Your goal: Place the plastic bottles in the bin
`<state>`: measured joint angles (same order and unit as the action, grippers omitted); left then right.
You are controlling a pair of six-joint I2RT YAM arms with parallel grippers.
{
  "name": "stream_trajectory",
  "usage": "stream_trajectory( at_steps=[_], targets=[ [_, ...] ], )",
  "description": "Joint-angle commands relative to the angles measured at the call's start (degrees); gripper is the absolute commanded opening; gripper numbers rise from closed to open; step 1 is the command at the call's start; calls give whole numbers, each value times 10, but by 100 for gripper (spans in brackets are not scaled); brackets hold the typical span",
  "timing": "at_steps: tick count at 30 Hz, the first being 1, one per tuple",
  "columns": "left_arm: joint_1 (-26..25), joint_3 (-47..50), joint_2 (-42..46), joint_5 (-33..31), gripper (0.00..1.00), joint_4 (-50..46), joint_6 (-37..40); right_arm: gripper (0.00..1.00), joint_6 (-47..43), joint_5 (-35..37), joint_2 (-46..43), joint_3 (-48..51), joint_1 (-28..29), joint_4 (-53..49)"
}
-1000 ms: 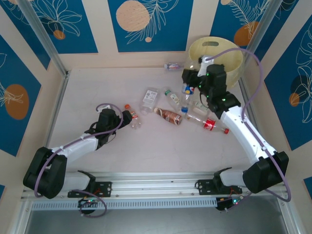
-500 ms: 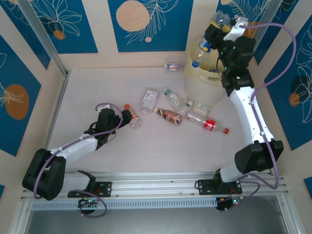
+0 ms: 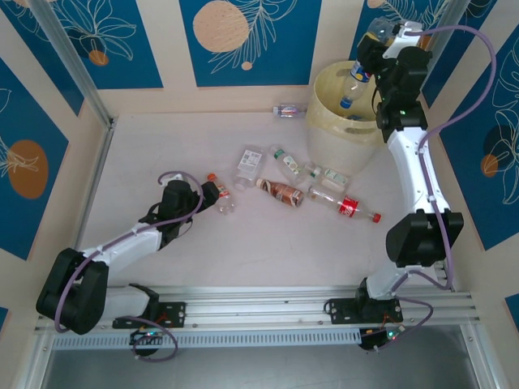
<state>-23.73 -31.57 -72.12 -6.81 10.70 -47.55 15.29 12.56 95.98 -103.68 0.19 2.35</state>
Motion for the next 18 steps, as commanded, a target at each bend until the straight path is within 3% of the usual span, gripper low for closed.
stream_trajectory(
  at_steps=[1, 5, 18],
  targets=[
    [9, -7, 4, 11, 100, 9, -7, 39, -52, -6, 22, -30, 2, -73],
    [9, -11, 1, 16, 100, 7, -8, 39, -85, -8, 41, -16, 6, -92],
    [9, -11, -9, 19, 100, 9, -11, 40, -104, -131, 78, 20, 6, -128]
  ],
)
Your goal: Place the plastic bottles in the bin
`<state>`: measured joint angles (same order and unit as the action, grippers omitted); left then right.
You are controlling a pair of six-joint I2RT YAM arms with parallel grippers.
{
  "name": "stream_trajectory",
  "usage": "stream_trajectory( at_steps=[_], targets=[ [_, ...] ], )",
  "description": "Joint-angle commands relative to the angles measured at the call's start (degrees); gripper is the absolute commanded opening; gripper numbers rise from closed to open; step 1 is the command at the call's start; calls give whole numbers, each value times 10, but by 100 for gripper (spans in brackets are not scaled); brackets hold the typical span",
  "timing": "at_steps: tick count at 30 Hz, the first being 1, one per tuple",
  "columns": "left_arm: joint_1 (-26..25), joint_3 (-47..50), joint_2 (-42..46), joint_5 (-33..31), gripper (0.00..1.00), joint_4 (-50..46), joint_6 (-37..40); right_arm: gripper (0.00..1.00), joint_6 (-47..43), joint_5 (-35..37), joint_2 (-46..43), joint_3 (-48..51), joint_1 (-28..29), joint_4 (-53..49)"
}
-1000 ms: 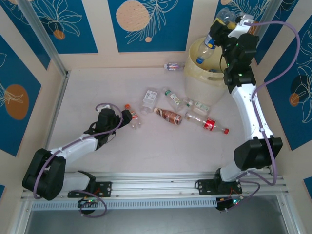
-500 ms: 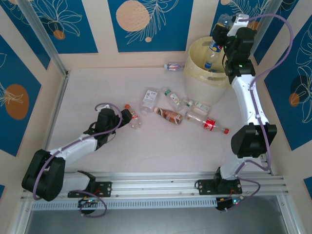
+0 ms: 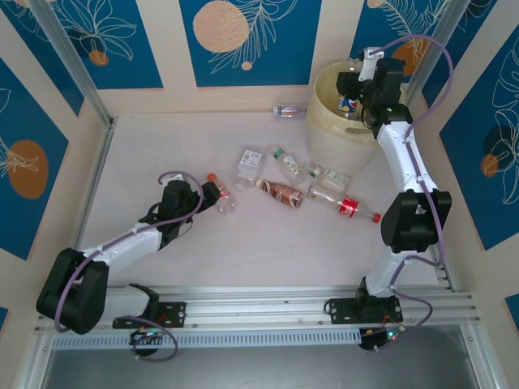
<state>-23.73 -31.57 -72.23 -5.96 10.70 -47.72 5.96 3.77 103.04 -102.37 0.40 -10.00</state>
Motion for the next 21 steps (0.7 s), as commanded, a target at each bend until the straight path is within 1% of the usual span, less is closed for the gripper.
stream_trajectory(
  at_steps=[1, 4, 6, 9, 11, 15, 18, 21],
  targets=[
    [9, -11, -9, 12, 100, 9, -9, 40, -5, -45, 10, 11, 5, -2],
    [9, -12, -14, 15, 100, 13, -11, 41, 5, -68, 22, 17, 5, 0],
    [9, -13, -18, 17, 100, 14, -11, 43, 5, -96, 34, 15, 7, -9],
    [9, -15, -20, 20, 100, 16, -11, 48, -8, -104, 51, 4, 17, -32],
    [9, -15, -20, 22, 100, 16, -11, 52, -16, -104, 60, -9, 24, -50],
    [9, -13, -19, 23, 100, 16, -11, 69, -10, -78, 74, -41, 34, -82],
    [8, -12, -17, 24, 100, 14, -10, 75, 12, -66, 73, -55, 31, -85],
    [8, -11, -15, 22, 100, 13, -11, 80, 31, -78, 63, -61, 29, -86]
  ],
)
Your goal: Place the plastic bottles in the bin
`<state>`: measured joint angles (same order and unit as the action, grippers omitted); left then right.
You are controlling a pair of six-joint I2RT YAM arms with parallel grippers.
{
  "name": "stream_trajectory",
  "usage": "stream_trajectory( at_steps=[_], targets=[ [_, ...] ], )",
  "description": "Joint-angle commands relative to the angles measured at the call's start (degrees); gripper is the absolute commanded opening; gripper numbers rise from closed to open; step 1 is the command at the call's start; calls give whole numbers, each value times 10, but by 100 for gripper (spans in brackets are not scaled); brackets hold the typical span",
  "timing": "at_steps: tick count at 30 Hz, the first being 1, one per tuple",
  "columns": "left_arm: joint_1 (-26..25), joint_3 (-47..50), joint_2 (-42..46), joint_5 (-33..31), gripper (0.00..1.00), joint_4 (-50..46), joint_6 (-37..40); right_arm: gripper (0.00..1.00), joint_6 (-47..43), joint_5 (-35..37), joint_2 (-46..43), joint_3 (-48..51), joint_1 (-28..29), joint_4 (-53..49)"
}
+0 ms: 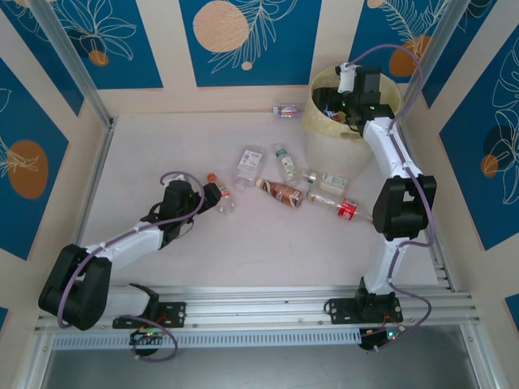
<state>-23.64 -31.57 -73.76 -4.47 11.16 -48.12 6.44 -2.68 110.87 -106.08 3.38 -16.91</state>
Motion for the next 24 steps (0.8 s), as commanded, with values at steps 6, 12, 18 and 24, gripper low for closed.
stream_trajectory(
  at_steps=[6, 12, 18, 24],
  targets=[
    [8, -11, 0, 5, 100, 10, -6, 92, 62, -32, -59, -2, -1, -2],
    [8, -11, -8, 7, 100, 15, -7, 98, 91, -38, -135, 69, -1, 40],
    [8, -11, -16, 11, 100, 19, -9, 100, 109, -24, -215, 162, -4, 60],
    [8, -11, -19, 13, 100, 21, -9, 99, 146, -23, -299, 269, -6, 58]
  ],
)
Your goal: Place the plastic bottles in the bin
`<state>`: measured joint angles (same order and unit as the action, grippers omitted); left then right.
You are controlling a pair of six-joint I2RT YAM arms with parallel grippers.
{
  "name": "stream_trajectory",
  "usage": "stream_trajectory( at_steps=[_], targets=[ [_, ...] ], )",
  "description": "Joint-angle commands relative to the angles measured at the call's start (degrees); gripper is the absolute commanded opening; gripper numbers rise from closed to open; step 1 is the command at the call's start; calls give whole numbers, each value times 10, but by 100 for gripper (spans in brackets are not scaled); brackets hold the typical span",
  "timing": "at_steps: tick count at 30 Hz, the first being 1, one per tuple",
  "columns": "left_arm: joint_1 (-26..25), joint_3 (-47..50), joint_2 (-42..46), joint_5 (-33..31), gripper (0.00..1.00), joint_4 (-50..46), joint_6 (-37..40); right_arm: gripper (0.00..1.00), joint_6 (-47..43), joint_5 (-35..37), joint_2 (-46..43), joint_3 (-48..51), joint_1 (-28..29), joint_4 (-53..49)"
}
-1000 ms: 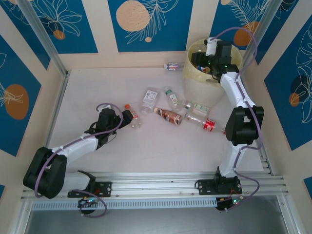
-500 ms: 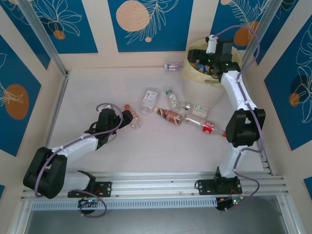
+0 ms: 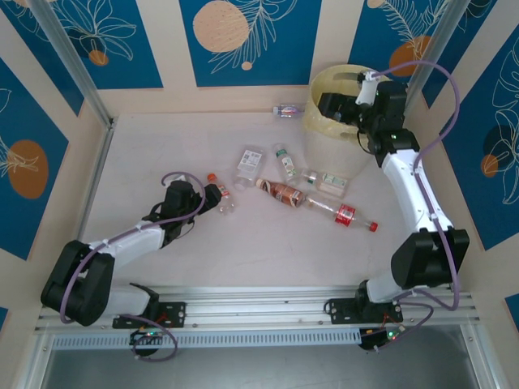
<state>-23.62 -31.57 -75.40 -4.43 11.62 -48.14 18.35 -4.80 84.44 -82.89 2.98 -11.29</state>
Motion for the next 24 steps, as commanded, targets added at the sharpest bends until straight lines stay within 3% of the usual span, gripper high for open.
stream_trajectory(
  at_steps=[1, 9, 13, 19, 24],
  targets=[
    [8, -11, -3, 12, 100, 17, -8, 100, 28, -7, -48, 52, -3, 1],
    [8, -14, -19, 22, 100, 27, -12, 100, 7, 0, -124, 164, -6, 20],
    [8, -19, -28, 32, 100, 28, -13, 100, -5, -20, -132, 158, -10, 8],
    [8, -18, -32, 32, 100, 26, -16, 100, 13, -7, -159, 147, -8, -72],
    [7, -18, -33, 25, 100, 26, -13, 100, -39, -43, -183, 162, 14, -171]
  ],
)
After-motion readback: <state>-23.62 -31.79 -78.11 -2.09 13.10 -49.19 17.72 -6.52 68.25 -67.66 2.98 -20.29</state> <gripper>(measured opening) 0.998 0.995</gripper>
